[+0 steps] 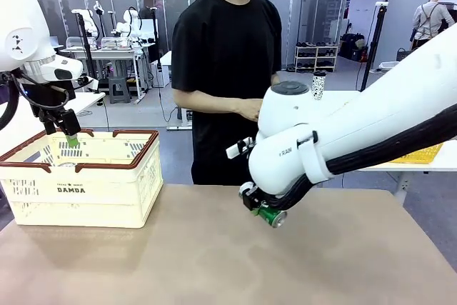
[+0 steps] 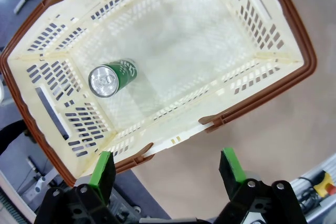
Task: Place the drinks into the Shopping basket.
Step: Pick up one drink and place it into the Shopping basket.
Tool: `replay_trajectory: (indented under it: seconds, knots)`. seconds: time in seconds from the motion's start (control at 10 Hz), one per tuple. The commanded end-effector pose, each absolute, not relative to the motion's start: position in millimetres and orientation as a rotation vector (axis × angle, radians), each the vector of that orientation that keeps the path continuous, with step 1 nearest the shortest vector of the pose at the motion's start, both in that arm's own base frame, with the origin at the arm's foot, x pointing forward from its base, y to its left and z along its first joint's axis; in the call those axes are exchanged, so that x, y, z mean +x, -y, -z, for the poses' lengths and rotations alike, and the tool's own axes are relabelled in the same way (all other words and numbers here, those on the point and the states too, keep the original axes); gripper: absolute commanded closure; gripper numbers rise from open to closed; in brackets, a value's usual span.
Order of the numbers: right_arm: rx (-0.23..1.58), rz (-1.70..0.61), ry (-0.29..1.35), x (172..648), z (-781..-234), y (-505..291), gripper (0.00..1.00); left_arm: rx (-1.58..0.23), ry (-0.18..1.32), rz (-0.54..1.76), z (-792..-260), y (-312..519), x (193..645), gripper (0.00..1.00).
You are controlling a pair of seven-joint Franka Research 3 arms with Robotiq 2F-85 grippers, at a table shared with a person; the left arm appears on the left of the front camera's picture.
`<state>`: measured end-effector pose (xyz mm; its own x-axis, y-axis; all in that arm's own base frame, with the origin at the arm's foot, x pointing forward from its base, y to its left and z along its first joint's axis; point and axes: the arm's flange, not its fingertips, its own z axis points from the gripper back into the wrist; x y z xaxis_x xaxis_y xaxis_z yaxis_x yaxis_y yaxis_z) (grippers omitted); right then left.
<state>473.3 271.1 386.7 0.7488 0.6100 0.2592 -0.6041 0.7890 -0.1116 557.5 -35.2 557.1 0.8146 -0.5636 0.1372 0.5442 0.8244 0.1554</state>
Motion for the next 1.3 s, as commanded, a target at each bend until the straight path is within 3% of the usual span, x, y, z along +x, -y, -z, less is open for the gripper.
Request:
replay_trajectory:
  seconds: [0.0,1.1,1.2]
  knots:
    - [-0.024,-0.639,0.298,488,-370,-300,0.64,0.110,0.183,0.575,-558,36,560,0.00]
    - [-0.025,-0.665,0.173,518,-291,-330,0.64,0.110,0.183,0.575,-558,36,560,0.00]
    - [-0.037,-0.662,0.163,518,-291,-329,0.23,0.110,0.183,0.575,-558,36,560,0.00]
